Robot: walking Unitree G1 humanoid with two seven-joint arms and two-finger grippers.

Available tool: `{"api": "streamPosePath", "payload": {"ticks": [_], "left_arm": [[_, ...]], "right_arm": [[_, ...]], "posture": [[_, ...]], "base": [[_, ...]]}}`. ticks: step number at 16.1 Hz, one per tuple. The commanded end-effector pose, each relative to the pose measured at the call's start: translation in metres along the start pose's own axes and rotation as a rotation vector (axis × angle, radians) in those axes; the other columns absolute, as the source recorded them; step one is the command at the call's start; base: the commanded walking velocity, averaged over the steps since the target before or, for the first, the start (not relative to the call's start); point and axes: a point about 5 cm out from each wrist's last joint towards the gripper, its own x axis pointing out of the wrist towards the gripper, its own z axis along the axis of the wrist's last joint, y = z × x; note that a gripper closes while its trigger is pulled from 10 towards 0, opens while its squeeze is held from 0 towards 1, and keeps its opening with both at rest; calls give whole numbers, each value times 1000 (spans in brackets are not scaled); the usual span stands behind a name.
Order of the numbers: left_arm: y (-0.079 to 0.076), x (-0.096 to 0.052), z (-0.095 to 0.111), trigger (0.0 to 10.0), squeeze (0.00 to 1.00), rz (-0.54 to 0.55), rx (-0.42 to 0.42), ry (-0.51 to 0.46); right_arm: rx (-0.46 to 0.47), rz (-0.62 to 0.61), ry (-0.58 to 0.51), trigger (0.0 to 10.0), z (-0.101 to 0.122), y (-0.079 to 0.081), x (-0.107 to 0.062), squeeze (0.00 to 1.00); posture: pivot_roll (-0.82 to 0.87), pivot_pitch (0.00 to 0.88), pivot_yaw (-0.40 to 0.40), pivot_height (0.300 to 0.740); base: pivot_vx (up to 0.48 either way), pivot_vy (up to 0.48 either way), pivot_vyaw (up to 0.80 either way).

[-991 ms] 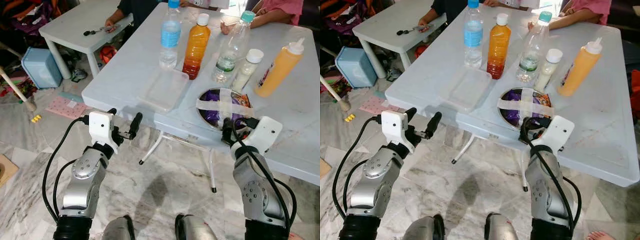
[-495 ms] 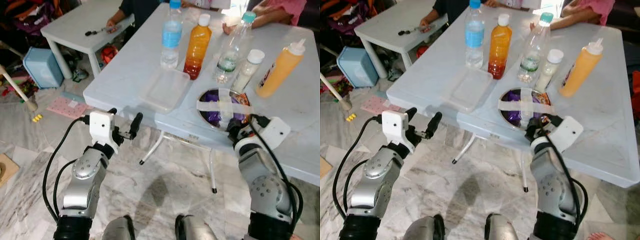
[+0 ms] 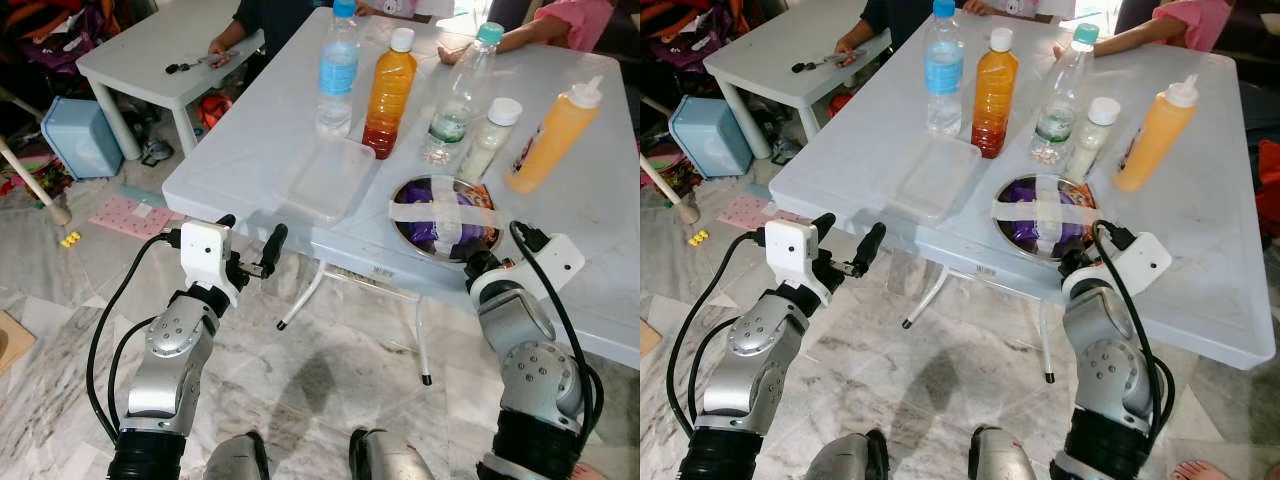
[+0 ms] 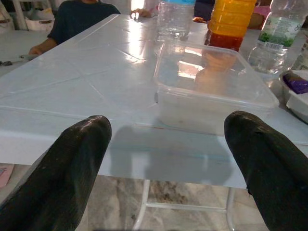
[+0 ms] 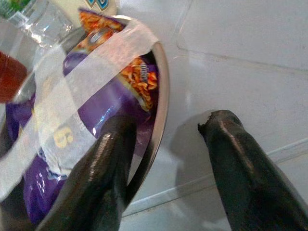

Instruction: Restocking fridge

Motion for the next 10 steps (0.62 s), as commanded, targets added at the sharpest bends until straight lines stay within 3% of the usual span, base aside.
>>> {"api": "streamPosePath", "payload": {"ticks": [1,2,3,4,5,6,7,8,10], "left_arm": [[-1,0,1,10000,0,3,18,-3],[-1,0,0,10000,0,4,20,-2],[-1,0,0,10000,0,6,23,-2],[-1,0,0,10000,0,7,24,-2],[-1,0,0,10000,0,7,24,-1],[-1,0,0,10000,0,8,25,-1],[-2,0,-1,10000,0,7,25,-1],[-2,0,0,10000,0,7,26,-2],[-2,1,0,10000,0,7,28,-4]], "right_arm": [[31,-16,136,0,-27,-3,2,0],[-16,-13,158,0,-28,-4,2,0],[-32,-8,200,9373,-33,-6,2,0],[-39,-7,215,10000,-34,-7,3,0],[-36,-8,222,10000,-34,-7,3,0],[-24,-8,220,4078,-33,-8,4,0],[-28,-19,216,863,-32,-10,5,0],[-30,-27,211,0,-29,-12,5,0],[-22,-38,203,0,-27,-13,6,0]], "posture": [[-48,127,21,740],[-48,127,21,740],[-49,130,18,740],[-49,130,18,740],[-50,131,19,740],[-50,132,20,740],[-50,132,21,740],[-51,132,22,740],[-51,133,23,740]], "base": [[0,0,0],[0,0,0],[0,0,0],[0,0,0],[0,0,0],[0,0,0],[0,0,0],[0,0,0],[0,0,0]]}}
